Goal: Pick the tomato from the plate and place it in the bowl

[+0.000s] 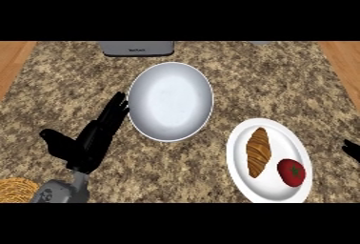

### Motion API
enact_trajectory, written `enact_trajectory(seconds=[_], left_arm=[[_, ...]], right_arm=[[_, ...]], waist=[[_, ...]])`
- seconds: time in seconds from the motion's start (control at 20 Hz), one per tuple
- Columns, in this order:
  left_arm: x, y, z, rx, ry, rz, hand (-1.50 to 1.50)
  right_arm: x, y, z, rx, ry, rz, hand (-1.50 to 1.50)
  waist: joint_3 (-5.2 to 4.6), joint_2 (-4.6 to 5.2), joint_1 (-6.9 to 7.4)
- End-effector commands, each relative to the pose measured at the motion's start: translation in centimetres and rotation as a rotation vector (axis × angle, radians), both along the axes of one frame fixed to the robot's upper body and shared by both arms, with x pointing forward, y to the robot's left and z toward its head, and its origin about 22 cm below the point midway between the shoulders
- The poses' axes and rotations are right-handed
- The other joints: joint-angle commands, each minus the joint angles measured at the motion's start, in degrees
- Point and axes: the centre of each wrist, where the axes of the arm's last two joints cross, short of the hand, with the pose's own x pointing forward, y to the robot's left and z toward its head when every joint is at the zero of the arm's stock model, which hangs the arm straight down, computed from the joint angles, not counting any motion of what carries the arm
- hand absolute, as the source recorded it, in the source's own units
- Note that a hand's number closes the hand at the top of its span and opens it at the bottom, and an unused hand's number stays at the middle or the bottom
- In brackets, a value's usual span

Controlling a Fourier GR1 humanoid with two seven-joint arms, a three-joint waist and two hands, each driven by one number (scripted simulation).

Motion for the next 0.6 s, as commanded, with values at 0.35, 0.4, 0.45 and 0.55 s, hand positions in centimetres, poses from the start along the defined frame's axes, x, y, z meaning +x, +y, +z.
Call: enact_trajectory(seconds=[0.35, 0.4, 0.45, 0.55], left_arm=[[1.5, -0.9, 0.5, -0.007, -0.019, -0.029, 0.0], [0.2, -1.9, 0.2, -0.005, -0.009, -0.043, 0.0], [0.4, -1.1, -0.9, 0.005, -0.003, -0.027, 0.0], [0.4, -1.2, 0.5, -0.007, -0.01, -0.033, 0.0]], right_arm=[[2.6, 6.3, 3.6, -0.191, 0.355, -0.15, -1.5], [2.1, 8.2, 2.9, -0.193, 0.36, -0.153, -1.5], [1.5, 6.5, 3.9, -0.198, 0.385, -0.185, -1.5], [2.8, 7.5, 3.4, -0.238, 0.413, -0.216, -1.5]], waist=[[0.18, 0.52, 2.09], [0.2, 0.36, 2.13], [0.21, 0.24, 1.13], [0.23, 0.26, 1.53]])
